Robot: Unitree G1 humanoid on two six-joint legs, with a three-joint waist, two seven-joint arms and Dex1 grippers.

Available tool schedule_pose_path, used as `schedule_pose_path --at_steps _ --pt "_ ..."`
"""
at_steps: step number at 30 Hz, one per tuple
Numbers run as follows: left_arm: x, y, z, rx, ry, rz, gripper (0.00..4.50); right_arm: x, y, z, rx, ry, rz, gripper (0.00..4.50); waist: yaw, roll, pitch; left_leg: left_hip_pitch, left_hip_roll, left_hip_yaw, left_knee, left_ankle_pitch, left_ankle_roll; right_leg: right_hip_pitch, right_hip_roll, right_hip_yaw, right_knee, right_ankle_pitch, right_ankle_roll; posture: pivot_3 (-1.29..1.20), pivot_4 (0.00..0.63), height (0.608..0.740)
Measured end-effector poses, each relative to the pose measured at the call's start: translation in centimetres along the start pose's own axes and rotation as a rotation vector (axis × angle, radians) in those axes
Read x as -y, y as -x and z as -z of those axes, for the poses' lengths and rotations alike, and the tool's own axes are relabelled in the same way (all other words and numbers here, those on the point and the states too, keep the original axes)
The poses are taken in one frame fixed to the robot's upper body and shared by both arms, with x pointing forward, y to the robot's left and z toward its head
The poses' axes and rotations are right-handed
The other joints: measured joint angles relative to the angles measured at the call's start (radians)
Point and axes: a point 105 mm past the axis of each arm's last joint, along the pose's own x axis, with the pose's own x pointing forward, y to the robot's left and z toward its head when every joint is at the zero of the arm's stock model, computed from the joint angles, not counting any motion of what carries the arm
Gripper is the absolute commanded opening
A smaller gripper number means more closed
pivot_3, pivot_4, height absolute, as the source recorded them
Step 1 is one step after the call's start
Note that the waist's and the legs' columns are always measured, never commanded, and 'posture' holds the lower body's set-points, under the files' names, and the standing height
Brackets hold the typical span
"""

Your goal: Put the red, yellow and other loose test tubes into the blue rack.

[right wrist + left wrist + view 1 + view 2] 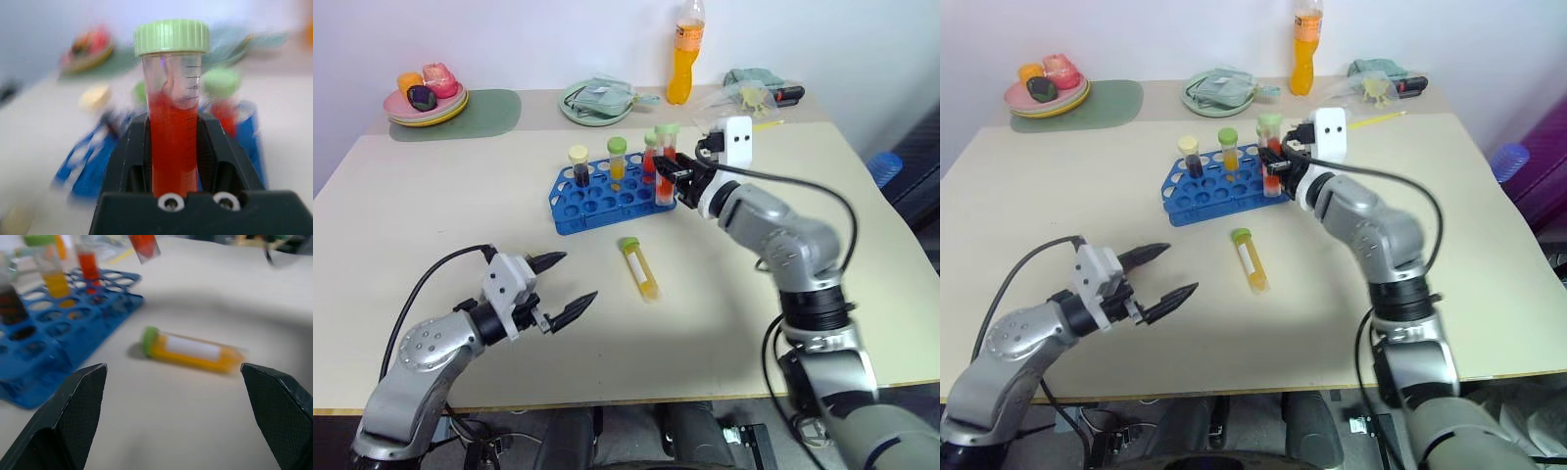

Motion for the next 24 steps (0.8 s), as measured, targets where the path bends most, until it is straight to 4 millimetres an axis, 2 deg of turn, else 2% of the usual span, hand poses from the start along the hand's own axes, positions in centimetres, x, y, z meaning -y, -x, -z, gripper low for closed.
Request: schedule_pose_path --at_steps 4,12,17,24 --pt "0.0 -0.5 -0.5 0.017 -0.007 0.007 4.50 0.7 -0.9 1.0 0.140 0.056 0.049 0.74 -0.003 0.000 0.000 0.000 0.000 0.000 -0.001 0.000 -0.001 -0.001 0.000 0.000 0.000 0.000 0.000 0.00 0.150 0.729" --pt "-0.3 -0.6 -0.5 0.015 0.013 -0.021 4.50 0.0 -2.6 2.2 0.199 0.097 0.022 0.74 -0.002 0.001 0.000 0.000 0.000 -0.001 -0.001 0.001 -0.001 0.000 -0.001 0.000 0.000 0.000 0.000 0.00 0.150 0.729" --pt "-0.1 -0.6 -1.4 0.029 0.018 -0.034 4.50 0.7 -2.6 4.0 0.176 0.131 0.049 0.74 -0.001 0.001 0.001 0.000 0.000 -0.001 -0.001 0.001 -0.001 0.000 -0.001 0.000 0.000 0.000 0.000 0.00 0.150 0.729" --pt "-0.5 -0.3 -1.8 0.026 0.015 -0.049 4.50 1.5 -2.2 4.6 0.174 0.184 0.078 0.74 -0.004 0.001 0.001 0.000 0.000 -0.001 -0.001 0.001 -0.002 0.000 -0.001 0.000 0.000 0.000 0.000 0.00 0.150 0.729"
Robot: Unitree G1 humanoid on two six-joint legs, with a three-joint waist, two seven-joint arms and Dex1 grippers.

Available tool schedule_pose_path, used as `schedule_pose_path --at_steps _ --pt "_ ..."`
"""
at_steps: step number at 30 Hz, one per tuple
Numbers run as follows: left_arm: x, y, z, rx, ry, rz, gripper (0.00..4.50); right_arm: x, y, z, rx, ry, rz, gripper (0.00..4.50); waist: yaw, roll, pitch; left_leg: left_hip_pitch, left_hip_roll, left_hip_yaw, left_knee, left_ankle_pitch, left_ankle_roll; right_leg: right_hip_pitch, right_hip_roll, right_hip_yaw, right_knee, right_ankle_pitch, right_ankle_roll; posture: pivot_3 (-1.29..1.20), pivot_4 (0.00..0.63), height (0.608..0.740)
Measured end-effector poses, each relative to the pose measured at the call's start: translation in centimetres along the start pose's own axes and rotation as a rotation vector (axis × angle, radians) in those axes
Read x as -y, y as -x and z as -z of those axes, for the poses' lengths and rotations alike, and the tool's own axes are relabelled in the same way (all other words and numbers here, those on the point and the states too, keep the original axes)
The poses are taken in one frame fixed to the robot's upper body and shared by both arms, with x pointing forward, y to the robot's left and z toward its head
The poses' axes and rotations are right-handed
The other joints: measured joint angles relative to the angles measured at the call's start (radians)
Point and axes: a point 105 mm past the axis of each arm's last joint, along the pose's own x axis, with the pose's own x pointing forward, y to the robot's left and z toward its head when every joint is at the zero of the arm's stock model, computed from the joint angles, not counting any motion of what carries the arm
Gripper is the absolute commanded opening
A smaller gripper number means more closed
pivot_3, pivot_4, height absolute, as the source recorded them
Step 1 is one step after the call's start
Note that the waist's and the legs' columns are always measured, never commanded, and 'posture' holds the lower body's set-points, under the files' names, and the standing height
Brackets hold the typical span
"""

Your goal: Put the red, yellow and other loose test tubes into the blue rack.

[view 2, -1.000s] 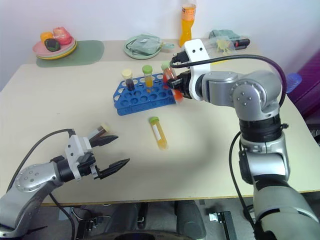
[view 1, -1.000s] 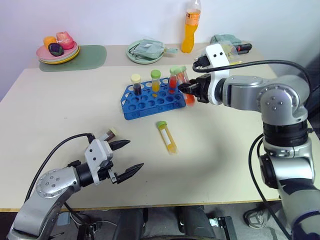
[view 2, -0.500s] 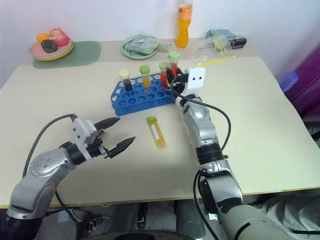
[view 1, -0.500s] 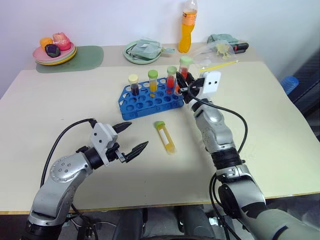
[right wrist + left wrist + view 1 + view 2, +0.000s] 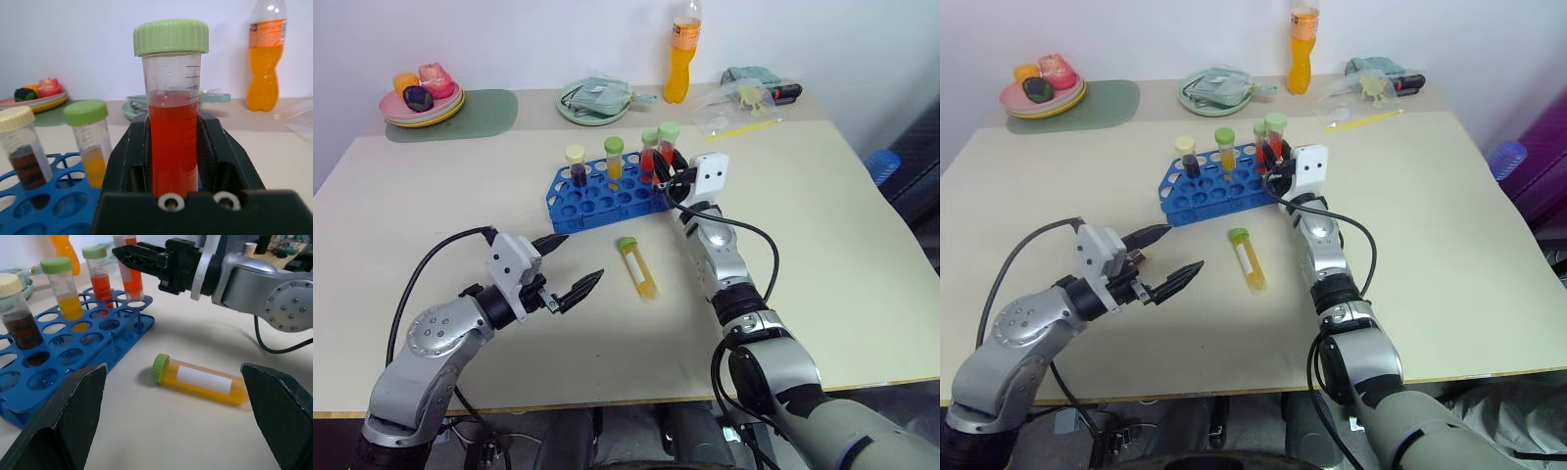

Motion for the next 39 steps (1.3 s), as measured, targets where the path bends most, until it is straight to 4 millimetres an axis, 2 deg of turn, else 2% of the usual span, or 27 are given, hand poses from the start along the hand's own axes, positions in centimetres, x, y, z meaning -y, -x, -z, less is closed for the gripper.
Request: schedule_pose_path --at_steps 15,31,39 --pt "0.0 0.1 0.1 -0.007 0.007 0.000 4.50 -0.8 -0.6 0.3 0.000 0.006 -0.017 0.74 -0.017 0.000 0.000 0.000 0.000 -0.001 0.000 0.000 0.000 0.000 0.000 0.000 0.001 0.000 0.000 0.00 0.150 0.729" --pt "0.0 0.1 0.1 -0.006 0.010 0.001 4.50 -0.9 -0.4 0.4 0.006 -0.003 -0.036 0.74 -0.020 0.000 0.000 0.001 0.000 -0.001 0.000 0.000 -0.001 0.000 0.000 0.000 0.001 0.000 0.000 0.00 0.150 0.729" --pt "0.1 0.2 0.3 -0.010 0.014 0.001 4.50 -1.1 -0.2 1.3 -0.027 -0.005 -0.038 0.74 -0.020 0.000 0.000 0.001 0.000 -0.001 0.000 0.000 -0.001 0.000 0.000 0.000 0.001 0.000 0.000 0.00 0.150 0.729"
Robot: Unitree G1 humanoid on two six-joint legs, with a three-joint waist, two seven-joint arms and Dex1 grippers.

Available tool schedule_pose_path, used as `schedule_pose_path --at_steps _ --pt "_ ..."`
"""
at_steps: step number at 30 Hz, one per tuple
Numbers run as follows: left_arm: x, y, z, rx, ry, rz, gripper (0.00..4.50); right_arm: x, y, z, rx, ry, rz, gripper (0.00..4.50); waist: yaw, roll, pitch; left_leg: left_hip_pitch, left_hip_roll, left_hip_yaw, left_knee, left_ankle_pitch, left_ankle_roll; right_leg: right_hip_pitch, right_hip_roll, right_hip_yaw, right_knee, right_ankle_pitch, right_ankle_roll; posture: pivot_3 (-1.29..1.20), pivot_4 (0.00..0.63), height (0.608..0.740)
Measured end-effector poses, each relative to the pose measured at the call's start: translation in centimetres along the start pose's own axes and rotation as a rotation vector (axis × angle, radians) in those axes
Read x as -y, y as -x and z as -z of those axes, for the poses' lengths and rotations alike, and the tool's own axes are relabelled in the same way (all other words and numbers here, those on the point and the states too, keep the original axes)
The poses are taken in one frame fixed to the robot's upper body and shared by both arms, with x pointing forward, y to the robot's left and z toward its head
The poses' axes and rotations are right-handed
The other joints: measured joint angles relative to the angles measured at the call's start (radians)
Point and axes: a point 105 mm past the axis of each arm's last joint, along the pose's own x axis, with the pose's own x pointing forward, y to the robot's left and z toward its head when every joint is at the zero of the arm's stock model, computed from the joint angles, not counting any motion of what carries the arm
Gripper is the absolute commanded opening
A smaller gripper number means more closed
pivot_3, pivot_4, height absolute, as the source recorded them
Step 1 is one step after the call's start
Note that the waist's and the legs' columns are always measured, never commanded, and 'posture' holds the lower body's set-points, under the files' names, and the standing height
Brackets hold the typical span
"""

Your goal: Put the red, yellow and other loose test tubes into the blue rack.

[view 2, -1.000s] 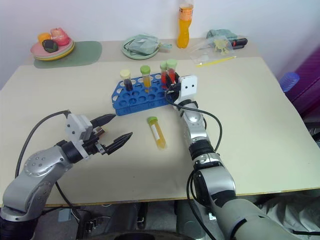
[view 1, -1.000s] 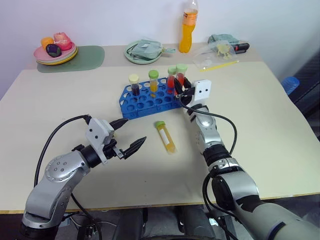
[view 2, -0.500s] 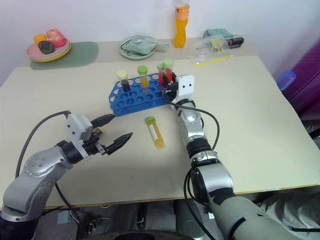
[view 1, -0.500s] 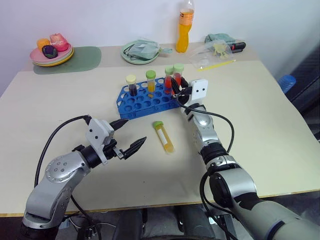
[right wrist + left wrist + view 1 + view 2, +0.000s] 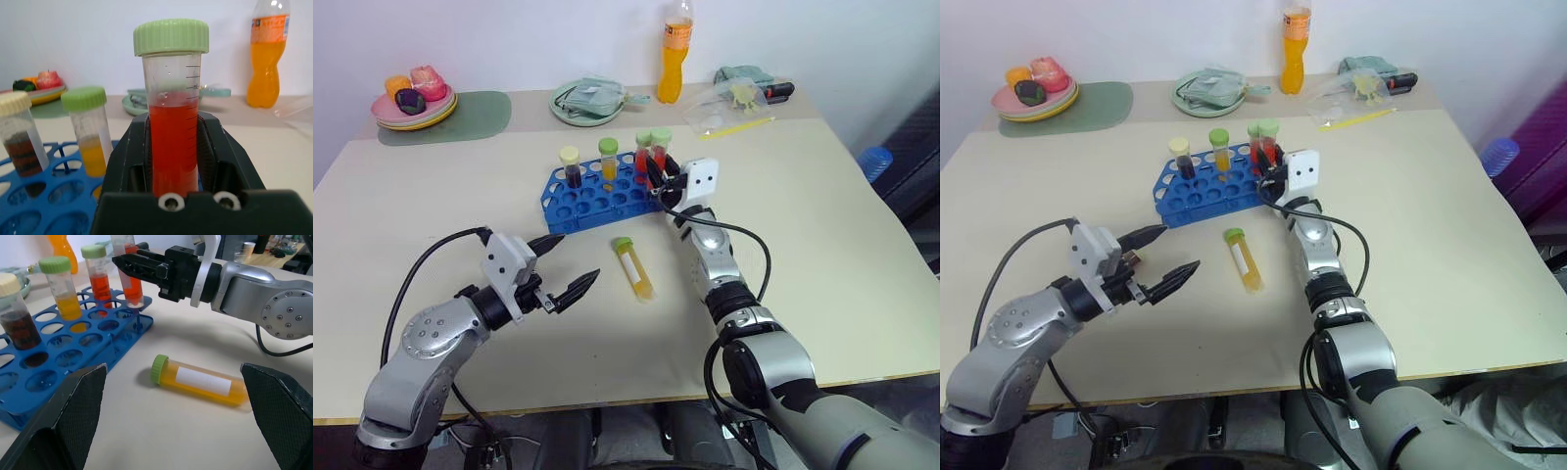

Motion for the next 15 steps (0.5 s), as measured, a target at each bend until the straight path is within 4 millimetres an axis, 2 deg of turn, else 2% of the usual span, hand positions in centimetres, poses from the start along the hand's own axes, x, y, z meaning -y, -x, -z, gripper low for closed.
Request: schedule_pose_path --at_steps 1,3,4,8,9,12,15 --pt "0.0 0.0 0.0 0.000 0.000 0.000 4.50 0.0 0.0 0.1 -0.004 -0.001 0.000 0.74 0.000 0.000 0.000 0.000 0.000 0.000 0.000 0.000 0.000 0.000 0.000 0.000 0.000 0.000 0.000 0.00 0.150 0.729" --pt "0.0 0.1 0.0 0.002 -0.002 -0.001 4.50 0.0 0.1 0.3 -0.009 -0.005 0.002 1.79 0.000 0.000 0.000 0.000 0.000 0.000 0.000 0.000 0.000 0.000 0.000 0.000 0.000 0.000 0.000 0.00 0.150 0.729" --pt "0.0 0.1 0.0 0.004 -0.003 -0.002 4.50 0.0 0.1 0.4 -0.012 -0.007 0.004 2.11 0.000 0.000 0.000 0.000 0.000 0.000 0.000 0.000 0.000 0.000 0.000 0.000 0.000 0.000 0.000 0.00 0.150 0.729" --pt "0.0 0.1 0.0 0.007 -0.005 -0.002 4.50 0.0 0.1 0.5 -0.016 -0.011 0.007 4.20 0.000 0.000 0.000 0.000 0.000 0.000 0.000 0.000 0.000 0.000 0.000 0.000 0.000 0.000 0.000 0.00 0.150 0.729" --pt "0.0 0.1 0.0 0.006 -0.004 -0.003 4.50 0.0 0.1 0.4 -0.014 -0.009 0.006 4.47 0.000 0.000 0.000 0.000 0.000 0.000 0.000 0.000 0.000 0.000 0.000 0.000 0.000 0.000 0.000 0.00 0.150 0.729" --pt "0.0 0.4 0.2 -0.003 0.001 -0.013 4.50 0.7 0.6 -1.0 0.021 0.012 -0.013 4.47 0.003 0.001 0.000 0.000 0.000 0.000 0.000 0.000 0.000 0.000 -0.001 0.000 0.000 0.000 0.000 0.00 0.150 0.729" --pt "-1.1 1.7 0.4 -0.030 -0.014 -0.070 4.50 4.2 2.6 -3.9 -0.002 0.067 -0.045 4.47 0.020 0.001 0.001 -0.001 -0.001 0.000 0.000 0.000 0.001 0.000 -0.002 0.000 -0.001 0.000 0.000 0.00 0.150 0.729"
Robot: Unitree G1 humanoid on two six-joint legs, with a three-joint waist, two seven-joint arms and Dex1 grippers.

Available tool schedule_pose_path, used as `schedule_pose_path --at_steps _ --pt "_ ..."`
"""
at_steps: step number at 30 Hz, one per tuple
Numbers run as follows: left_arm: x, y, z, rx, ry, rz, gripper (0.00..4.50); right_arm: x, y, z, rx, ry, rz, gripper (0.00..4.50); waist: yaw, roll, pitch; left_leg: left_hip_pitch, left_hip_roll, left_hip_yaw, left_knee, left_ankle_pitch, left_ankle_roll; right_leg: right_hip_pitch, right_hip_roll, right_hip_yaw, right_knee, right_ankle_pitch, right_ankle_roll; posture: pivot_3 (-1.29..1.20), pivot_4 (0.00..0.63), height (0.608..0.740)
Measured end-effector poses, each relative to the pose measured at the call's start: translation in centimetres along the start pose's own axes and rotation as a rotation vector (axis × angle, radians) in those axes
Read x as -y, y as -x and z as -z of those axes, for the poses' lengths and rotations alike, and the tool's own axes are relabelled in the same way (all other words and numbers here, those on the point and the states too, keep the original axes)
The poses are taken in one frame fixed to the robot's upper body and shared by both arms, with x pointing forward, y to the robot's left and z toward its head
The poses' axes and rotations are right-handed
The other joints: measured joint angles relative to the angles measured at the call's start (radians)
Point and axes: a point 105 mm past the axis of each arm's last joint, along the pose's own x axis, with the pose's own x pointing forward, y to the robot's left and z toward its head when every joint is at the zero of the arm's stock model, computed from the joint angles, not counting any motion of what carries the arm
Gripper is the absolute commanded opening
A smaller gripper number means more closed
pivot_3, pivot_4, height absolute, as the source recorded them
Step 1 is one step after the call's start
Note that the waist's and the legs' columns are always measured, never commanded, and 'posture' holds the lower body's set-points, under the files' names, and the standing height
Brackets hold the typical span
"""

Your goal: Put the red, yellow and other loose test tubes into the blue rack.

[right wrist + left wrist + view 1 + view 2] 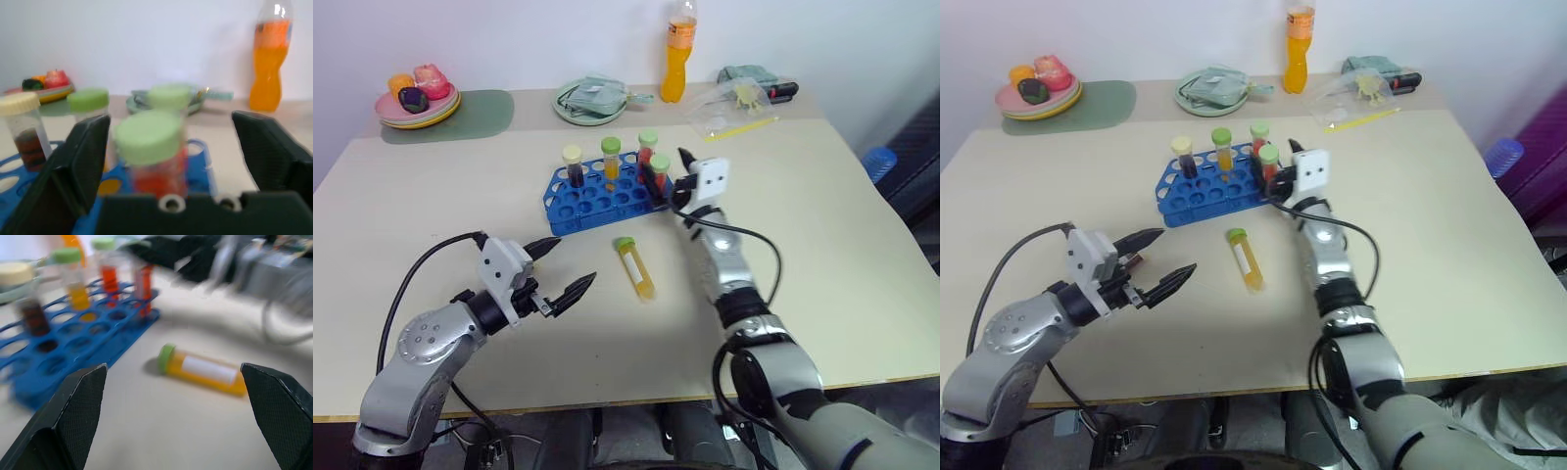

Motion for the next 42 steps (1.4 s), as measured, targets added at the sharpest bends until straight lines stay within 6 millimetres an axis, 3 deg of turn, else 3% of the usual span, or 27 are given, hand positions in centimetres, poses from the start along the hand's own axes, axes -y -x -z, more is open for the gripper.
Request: schedule_pose_path --at_steps 2,5,8,10,13,15,23,28,37,39,42 --pt "-1.0 0.9 0.1 -0.017 -0.016 -0.038 4.50 1.7 1.6 -1.6 -0.101 0.049 -0.043 4.47 0.006 0.000 0.000 0.000 0.000 0.000 0.000 0.000 0.000 0.000 0.000 0.000 0.000 0.000 0.000 0.00 0.150 0.729" --pt "-2.4 2.2 0.9 -0.067 -0.035 -0.057 4.50 1.9 4.8 -1.8 -0.415 0.107 -0.161 4.47 0.010 0.001 0.000 0.001 0.003 0.000 0.000 0.000 0.000 0.000 0.000 0.000 0.000 -0.003 -0.005 0.00 0.150 0.729" --pt "-3.2 2.8 1.5 -0.106 -0.056 -0.031 4.50 0.0 7.4 -1.0 -0.661 0.076 -0.255 4.47 0.003 0.001 0.000 0.002 0.005 0.001 0.000 0.000 0.000 0.001 0.002 0.000 0.000 -0.003 -0.006 0.00 0.150 0.729" --pt "-3.5 3.1 2.1 -0.132 -0.067 -0.001 4.50 -2.1 8.1 -0.9 -0.787 -0.010 -0.303 4.47 -0.001 0.001 0.000 0.002 0.006 0.001 0.000 0.000 0.000 0.000 0.003 0.000 0.000 -0.003 -0.006 0.00 0.150 0.729" --pt "-3.4 3.0 2.2 -0.138 -0.081 0.071 4.50 -5.5 7.2 -2.5 -0.862 -0.077 -0.387 4.47 0.001 0.001 0.000 0.001 0.006 0.001 0.000 0.000 0.000 0.000 0.002 0.000 0.000 -0.003 -0.006 0.00 0.150 0.729" --pt "-2.9 2.8 2.1 -0.130 -0.080 0.120 4.50 -6.6 7.0 -3.0 -0.882 -0.077 -0.413 4.47 0.011 0.000 -0.001 0.000 0.005 0.000 0.000 0.000 0.000 0.000 0.001 -0.002 -0.001 -0.002 -0.004 0.00 0.150 0.729" --pt "-1.4 4.2 4.8 -0.194 -0.010 0.256 4.50 -9.1 5.0 0.8 -1.102 -0.151 -0.322 4.47 -0.001 0.000 -0.001 -0.001 0.002 0.002 -0.002 -0.001 0.001 -0.002 -0.004 -0.001 -0.001 -0.003 -0.006 0.00 0.150 0.729" --pt "-1.0 4.2 5.3 -0.179 0.001 0.259 4.50 -9.7 4.9 3.4 -1.255 -0.180 -0.189 4.47 0.000 0.000 -0.001 -0.001 0.001 0.002 -0.002 0.000 0.001 -0.002 -0.005 -0.001 -0.001 -0.001 -0.003 0.00 0.150 0.729" --pt "-0.3 4.2 5.4 -0.160 0.010 0.238 4.50 -9.6 4.7 3.3 -1.320 -0.146 -0.057 4.47 -0.019 0.000 -0.001 -0.001 0.001 0.001 -0.002 0.000 0.001 -0.002 -0.004 -0.002 -0.001 -0.001 -0.003 0.00 0.150 0.729" --pt "-0.2 4.2 5.2 -0.155 0.003 0.241 4.50 -9.6 4.9 3.3 -1.327 -0.141 -0.045 3.68 -0.022 0.000 -0.001 -0.001 0.002 0.001 -0.002 -0.001 0.001 -0.002 -0.003 -0.002 -0.001 -0.001 -0.003 0.00 0.150 0.729" --pt "0.0 4.2 5.1 -0.156 0.002 0.241 4.50 -9.7 5.0 3.1 -1.330 -0.143 -0.046 2.11 -0.023 0.000 -0.001 -0.001 0.003 0.001 -0.002 -0.001 0.001 -0.002 0.000 -0.002 -0.001 -0.001 -0.003 0.00 0.150 0.729"
